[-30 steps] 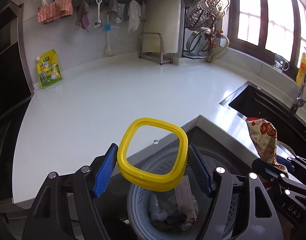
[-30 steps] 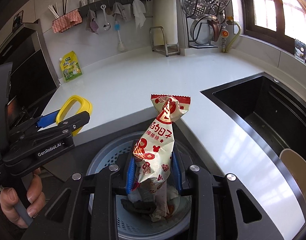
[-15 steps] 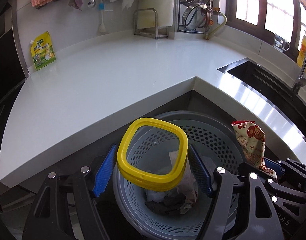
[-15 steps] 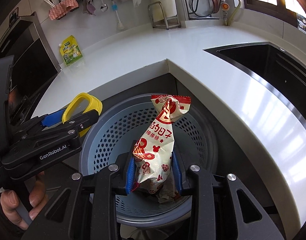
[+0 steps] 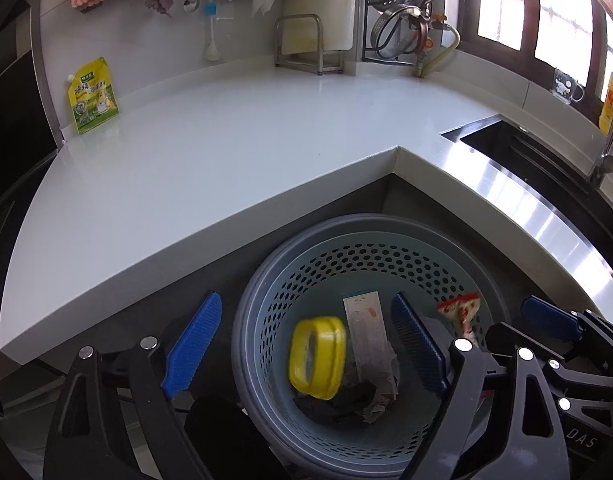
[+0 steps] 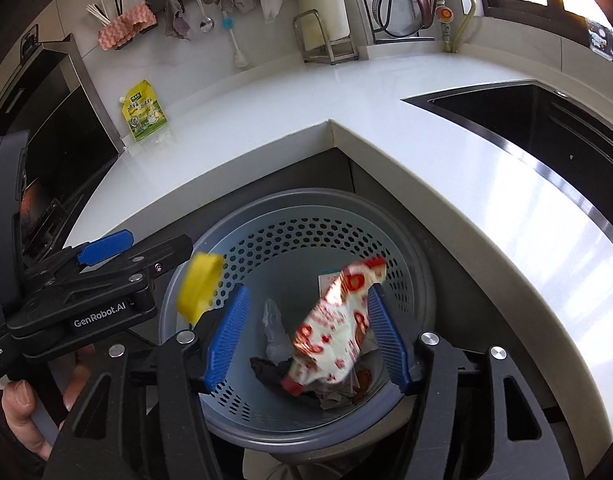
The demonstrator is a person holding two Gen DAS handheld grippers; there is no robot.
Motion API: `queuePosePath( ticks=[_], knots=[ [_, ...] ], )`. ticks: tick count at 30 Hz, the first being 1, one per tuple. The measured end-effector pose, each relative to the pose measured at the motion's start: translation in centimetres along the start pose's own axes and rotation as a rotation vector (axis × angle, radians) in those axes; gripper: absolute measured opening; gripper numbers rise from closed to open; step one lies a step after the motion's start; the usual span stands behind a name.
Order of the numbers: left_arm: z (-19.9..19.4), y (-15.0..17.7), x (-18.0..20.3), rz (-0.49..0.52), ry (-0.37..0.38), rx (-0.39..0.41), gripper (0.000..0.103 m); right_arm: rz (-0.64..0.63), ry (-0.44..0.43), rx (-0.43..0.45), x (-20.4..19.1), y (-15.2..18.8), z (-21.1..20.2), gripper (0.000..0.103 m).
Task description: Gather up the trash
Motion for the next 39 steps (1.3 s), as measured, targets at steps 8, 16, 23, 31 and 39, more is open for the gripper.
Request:
queuePosePath(
  ticks=[8,16,23,31,39],
  knots=[
    [-0.6,0.0,-0.5,-0.013,-0.003,0.005,0.095,0.01,-0.006,0.024,-0.2,-0.2,-0.8,0.06],
    [-1.0,0.1,-0.6,-0.017,-0.012,0.011,0.096,0.0,0.006,0.032,-0.5,-0.2,-1.2,0.061],
    [-1.4,0.0,-0.8,-0.016,-0.022,0.015,0.097,-0.008,0.035,0.04,-0.6,-0.2,-1.5,0.062],
    [-1.6,0.4,-1.2,-0.026,-0.034,0.008,0.097,-0.013,0.056,0.048,-0.7,-0.1,-1.8,0.064],
    [-2.0,0.3,-1.6,-0.033,-0.044,0.013,0.097,-0.014,0.064,0.051,-0.7,-0.2,-1.9,0.065]
  ],
)
Point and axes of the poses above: each gripper's, at about its wrist camera, not at the fingertips, and z roughly the way its jaws point, x to its right, y to its underside, the point moved 9 cm from there along z, roughly the way its jaws point, and after that the axes turned 4 degrees about -y, right-handed, at the moved point
